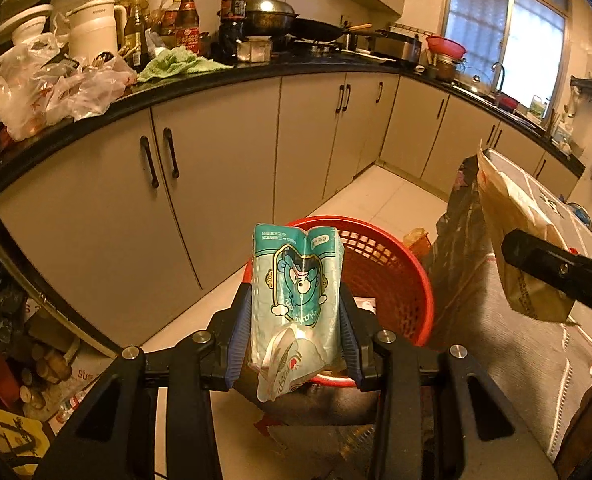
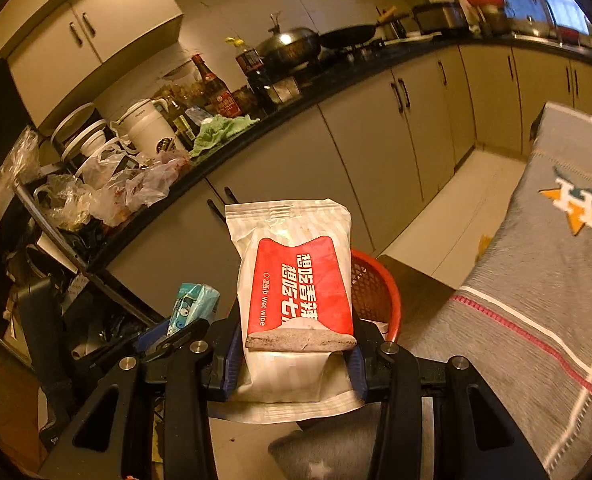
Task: Collect trash
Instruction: 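Hold both packs above the red basket and lower them toward it, then open both tools to drop the packs into the red basket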
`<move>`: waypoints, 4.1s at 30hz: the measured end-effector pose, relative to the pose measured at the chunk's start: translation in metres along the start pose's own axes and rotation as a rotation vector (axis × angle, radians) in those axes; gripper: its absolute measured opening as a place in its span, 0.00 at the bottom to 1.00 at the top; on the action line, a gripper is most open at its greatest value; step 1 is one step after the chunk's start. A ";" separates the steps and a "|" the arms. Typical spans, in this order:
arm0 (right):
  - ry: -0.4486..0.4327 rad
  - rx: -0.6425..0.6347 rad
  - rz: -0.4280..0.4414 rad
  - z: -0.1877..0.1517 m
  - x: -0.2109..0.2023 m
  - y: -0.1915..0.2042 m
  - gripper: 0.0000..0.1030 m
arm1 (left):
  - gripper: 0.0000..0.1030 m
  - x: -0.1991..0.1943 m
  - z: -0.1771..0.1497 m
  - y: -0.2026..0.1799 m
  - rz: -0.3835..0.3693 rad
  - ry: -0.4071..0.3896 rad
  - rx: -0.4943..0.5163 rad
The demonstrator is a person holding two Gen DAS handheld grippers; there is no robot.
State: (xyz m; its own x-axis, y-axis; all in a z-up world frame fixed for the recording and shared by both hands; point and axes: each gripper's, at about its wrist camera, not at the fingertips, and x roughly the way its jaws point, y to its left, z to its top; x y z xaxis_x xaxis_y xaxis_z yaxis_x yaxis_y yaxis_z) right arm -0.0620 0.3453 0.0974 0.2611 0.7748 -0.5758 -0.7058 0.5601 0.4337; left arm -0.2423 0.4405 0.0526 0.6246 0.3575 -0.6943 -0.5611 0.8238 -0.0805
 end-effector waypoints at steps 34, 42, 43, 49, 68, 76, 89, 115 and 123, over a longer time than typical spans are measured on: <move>-0.034 -0.003 -0.022 -0.027 -0.055 0.000 0.45 | 0.39 -0.030 -0.011 -0.032 0.003 -0.035 0.058; 0.020 -0.001 -0.016 -0.016 -0.018 -0.004 0.45 | 0.39 0.004 -0.007 -0.020 0.015 0.014 0.046; 0.029 0.000 -0.014 -0.015 -0.012 -0.005 0.45 | 0.39 0.008 -0.006 -0.019 0.015 0.020 0.043; 0.062 0.002 -0.012 -0.005 0.018 -0.008 0.45 | 0.39 0.033 0.001 -0.008 0.014 0.049 0.031; 0.142 0.034 0.006 0.012 0.086 -0.021 0.45 | 0.39 0.089 0.017 0.001 -0.001 0.105 0.019; 0.153 0.034 0.001 0.013 0.098 -0.021 0.45 | 0.39 0.098 0.018 0.001 -0.003 0.110 0.017; 0.154 0.041 0.006 0.010 0.101 -0.025 0.45 | 0.40 0.106 0.020 0.000 -0.009 0.117 0.013; 0.104 0.082 -0.002 0.013 0.090 -0.031 0.55 | 0.63 0.093 0.022 0.002 -0.035 0.114 -0.006; 0.028 0.061 -0.006 0.019 0.042 -0.022 0.58 | 0.76 0.045 0.024 -0.005 0.023 0.006 -0.005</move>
State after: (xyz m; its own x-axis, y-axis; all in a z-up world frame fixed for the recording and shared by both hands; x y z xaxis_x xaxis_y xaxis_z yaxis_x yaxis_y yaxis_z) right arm -0.0227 0.3709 0.0771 0.2463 0.7630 -0.5976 -0.6621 0.5827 0.4711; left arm -0.1983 0.4625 0.0393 0.6083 0.3732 -0.7005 -0.5779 0.8132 -0.0685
